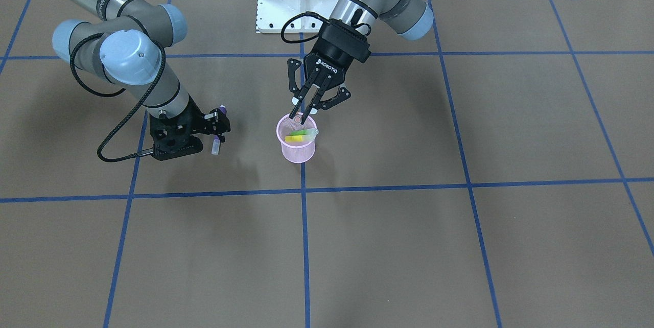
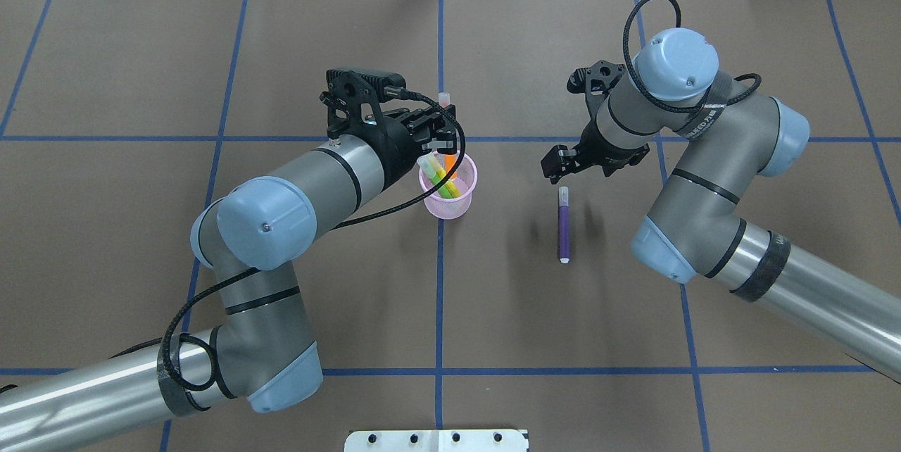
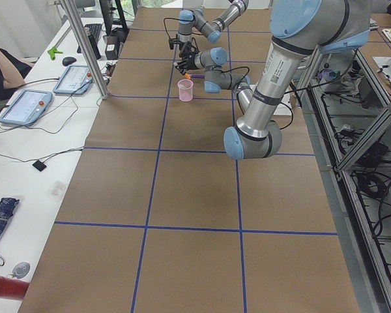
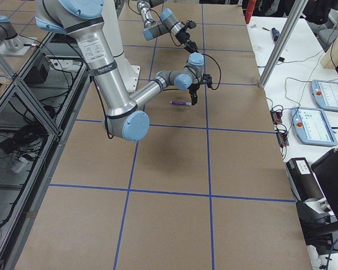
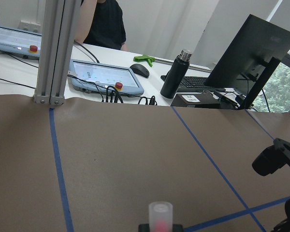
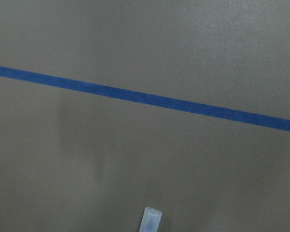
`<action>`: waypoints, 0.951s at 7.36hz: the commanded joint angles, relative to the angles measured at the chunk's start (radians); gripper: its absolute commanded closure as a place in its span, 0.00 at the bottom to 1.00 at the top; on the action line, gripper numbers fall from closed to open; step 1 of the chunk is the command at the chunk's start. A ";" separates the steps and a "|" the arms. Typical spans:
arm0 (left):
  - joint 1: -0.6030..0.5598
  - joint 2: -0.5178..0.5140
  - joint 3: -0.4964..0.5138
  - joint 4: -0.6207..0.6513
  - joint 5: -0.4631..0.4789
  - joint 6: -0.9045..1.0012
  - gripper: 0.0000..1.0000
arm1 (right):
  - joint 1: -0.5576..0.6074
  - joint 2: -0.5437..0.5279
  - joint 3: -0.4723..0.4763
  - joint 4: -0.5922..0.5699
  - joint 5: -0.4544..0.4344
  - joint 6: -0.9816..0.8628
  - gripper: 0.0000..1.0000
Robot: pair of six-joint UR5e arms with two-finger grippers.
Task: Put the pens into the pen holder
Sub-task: 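Release the orange marker in the cup while the right gripper grasps the purple marker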
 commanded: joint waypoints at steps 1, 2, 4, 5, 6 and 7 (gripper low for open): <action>0.001 -0.029 0.047 -0.002 0.002 -0.009 1.00 | 0.001 0.000 0.001 -0.020 0.020 0.021 0.01; 0.001 -0.029 0.071 -0.014 0.018 -0.011 1.00 | 0.001 0.000 0.001 -0.020 0.020 0.026 0.01; 0.002 -0.030 0.123 -0.069 0.043 -0.011 1.00 | -0.007 0.002 0.000 -0.018 0.020 0.055 0.01; 0.004 -0.031 0.123 -0.070 0.043 -0.011 1.00 | -0.007 0.000 0.000 -0.020 0.020 0.058 0.01; 0.013 -0.031 0.123 -0.070 0.043 -0.012 1.00 | -0.010 -0.001 -0.002 -0.020 0.020 0.058 0.01; 0.024 -0.033 0.122 -0.071 0.043 -0.012 1.00 | -0.010 -0.004 -0.002 -0.020 0.020 0.058 0.01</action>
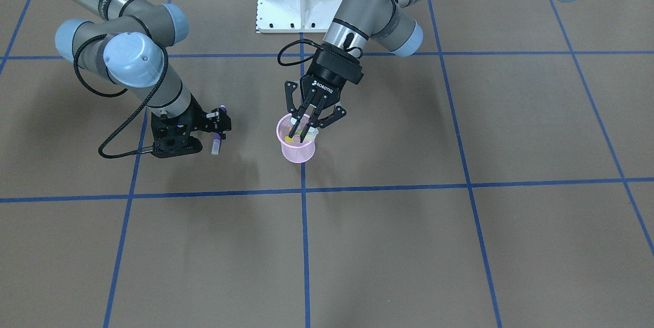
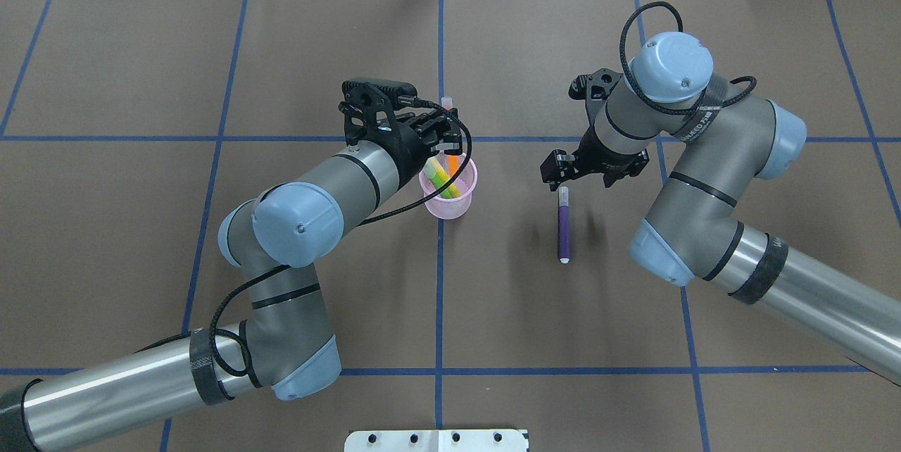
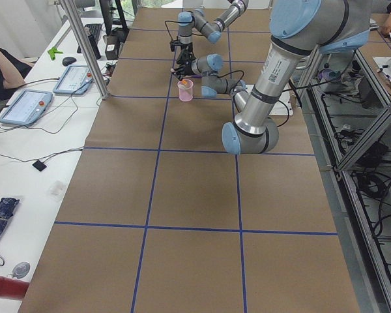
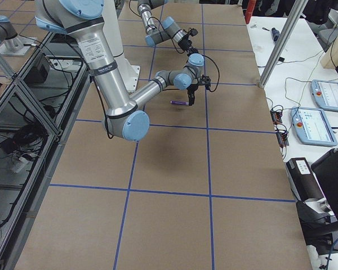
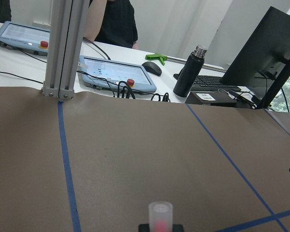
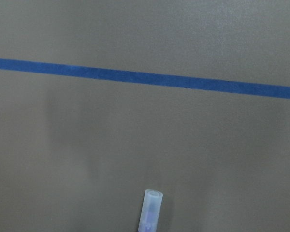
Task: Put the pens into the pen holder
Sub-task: 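Release the orange marker in the cup while the right gripper grasps the purple marker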
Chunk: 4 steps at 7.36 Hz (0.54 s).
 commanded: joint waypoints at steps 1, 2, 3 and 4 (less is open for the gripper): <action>0.030 0.000 0.000 -0.004 0.002 -0.001 1.00 | -0.003 0.000 -0.001 0.001 0.002 0.003 0.01; 0.036 0.002 0.002 -0.004 0.002 -0.014 1.00 | -0.006 0.001 -0.004 0.003 0.002 0.018 0.01; 0.047 0.005 0.003 -0.004 0.004 -0.058 1.00 | -0.012 0.000 -0.007 0.003 0.002 0.021 0.01; 0.049 0.002 0.003 -0.004 0.013 -0.063 1.00 | -0.015 -0.002 -0.008 0.001 0.002 0.021 0.01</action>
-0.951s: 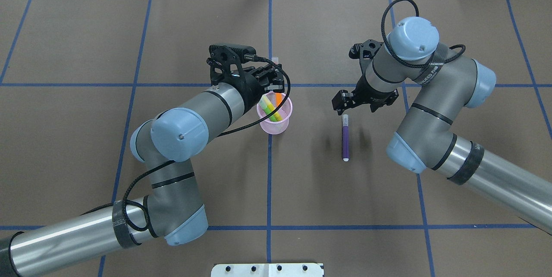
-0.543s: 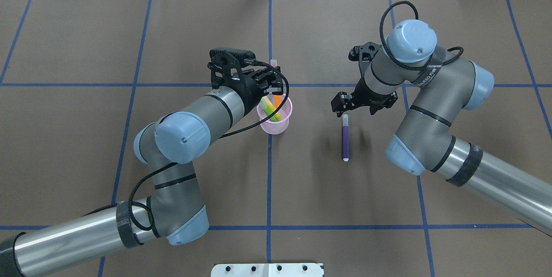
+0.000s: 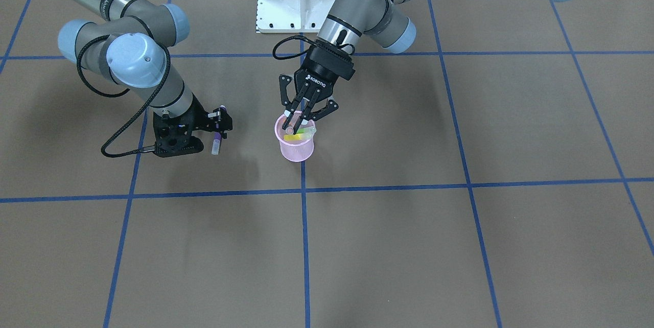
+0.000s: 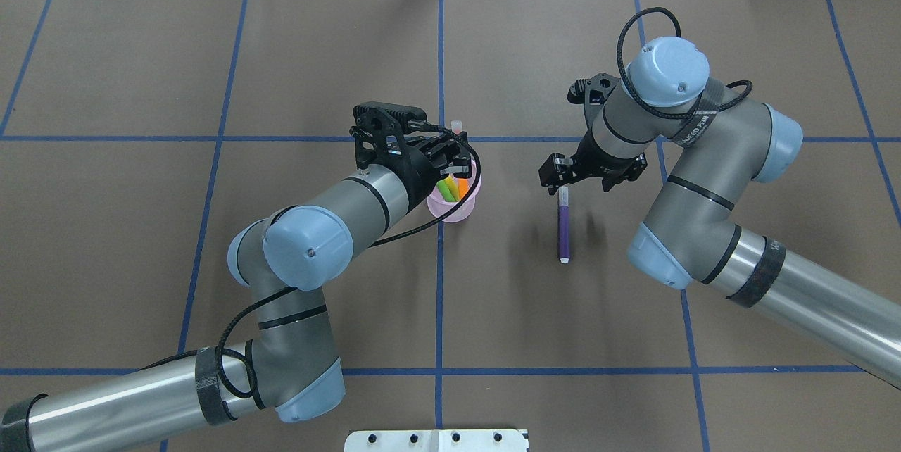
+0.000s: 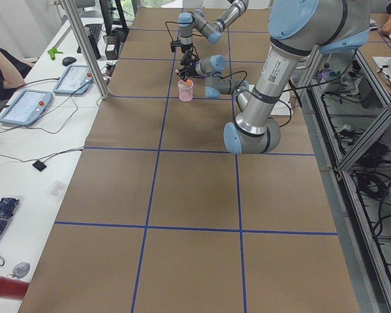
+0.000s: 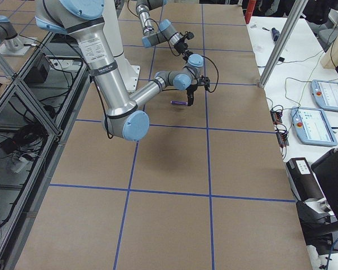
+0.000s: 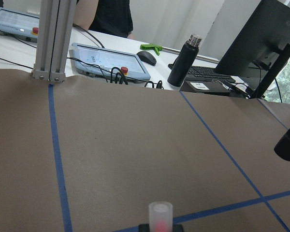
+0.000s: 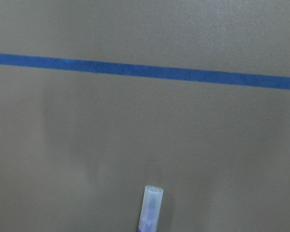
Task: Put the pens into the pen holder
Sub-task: 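Release the orange marker in the cup while the right gripper grasps the purple marker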
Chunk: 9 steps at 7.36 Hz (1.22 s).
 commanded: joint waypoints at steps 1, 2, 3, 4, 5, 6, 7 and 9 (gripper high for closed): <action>0.008 -0.004 -0.001 0.000 0.008 -0.023 0.64 | -0.007 0.000 -0.003 -0.002 -0.001 0.005 0.01; 0.008 -0.016 -0.004 0.000 0.009 -0.023 0.30 | -0.007 0.000 -0.003 -0.002 0.000 0.005 0.02; 0.007 -0.018 -0.005 0.000 0.009 -0.033 0.15 | -0.008 0.003 -0.003 -0.001 0.000 0.005 0.02; 0.007 -0.018 -0.005 0.000 0.009 -0.036 0.07 | -0.008 0.003 -0.003 0.001 -0.001 0.011 0.02; 0.007 -0.018 -0.005 0.000 0.009 -0.037 0.05 | -0.008 0.003 -0.003 0.001 -0.001 0.012 0.03; 0.004 -0.022 -0.008 0.000 0.008 -0.037 0.02 | -0.010 0.005 -0.018 0.004 -0.001 0.023 0.03; -0.005 -0.022 -0.014 0.000 0.006 -0.038 0.02 | -0.017 0.020 -0.026 0.005 -0.001 0.079 0.03; -0.042 -0.015 -0.018 0.006 -0.004 -0.029 0.01 | -0.019 0.026 -0.038 0.013 -0.003 0.127 0.23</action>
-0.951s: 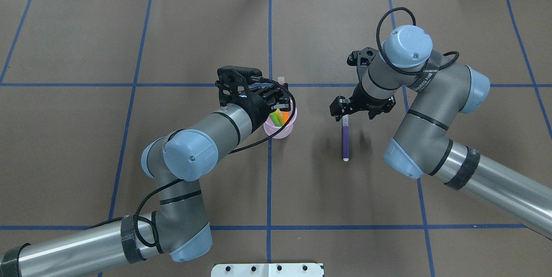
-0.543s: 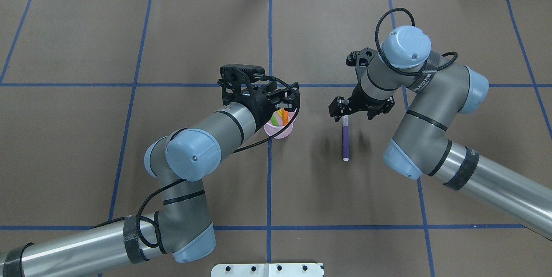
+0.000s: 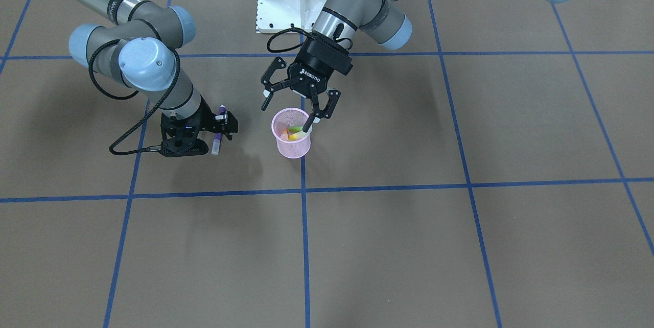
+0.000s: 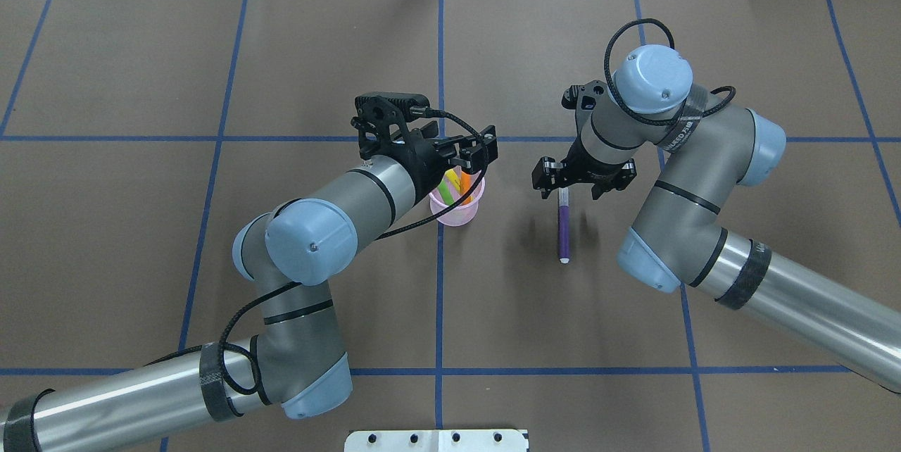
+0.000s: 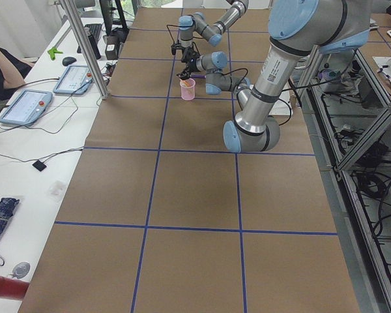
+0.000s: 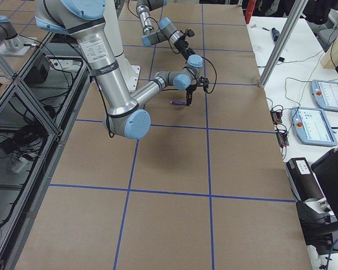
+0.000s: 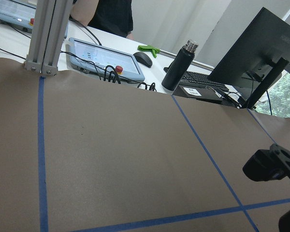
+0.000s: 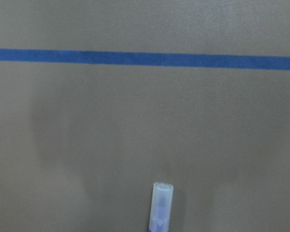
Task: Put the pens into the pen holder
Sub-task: 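Release the orange marker in the cup while the right gripper grasps the purple marker, then close the right gripper on the purple marker while the left gripper rises from the cup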
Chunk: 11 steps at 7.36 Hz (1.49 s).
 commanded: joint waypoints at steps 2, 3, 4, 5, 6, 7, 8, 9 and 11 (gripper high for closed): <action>-0.075 0.015 -0.002 0.012 -0.079 0.010 0.01 | -0.004 0.003 -0.022 0.004 -0.001 0.018 0.27; -0.095 0.027 -0.004 0.012 -0.100 0.010 0.01 | -0.007 0.003 -0.027 0.006 -0.002 0.009 0.36; -0.103 0.036 -0.004 0.009 -0.107 0.010 0.01 | -0.012 0.002 -0.031 0.006 -0.005 0.007 0.37; -0.108 0.041 -0.010 0.009 -0.109 0.010 0.01 | -0.014 0.003 -0.033 0.006 -0.005 0.006 0.37; -0.108 0.042 -0.012 0.009 -0.108 0.010 0.01 | -0.018 0.003 -0.035 0.006 -0.007 0.004 0.37; -0.108 0.051 -0.016 0.009 -0.108 0.010 0.01 | -0.021 0.005 -0.036 0.007 -0.008 0.002 0.37; -0.109 0.061 -0.019 0.006 -0.108 0.010 0.01 | -0.029 0.005 -0.057 0.035 -0.011 0.001 0.38; -0.109 0.061 -0.019 0.005 -0.108 0.010 0.01 | -0.031 0.003 -0.077 0.085 -0.011 0.001 0.38; -0.111 0.064 -0.018 0.003 -0.108 0.010 0.01 | -0.029 0.005 -0.073 0.089 -0.005 0.001 0.41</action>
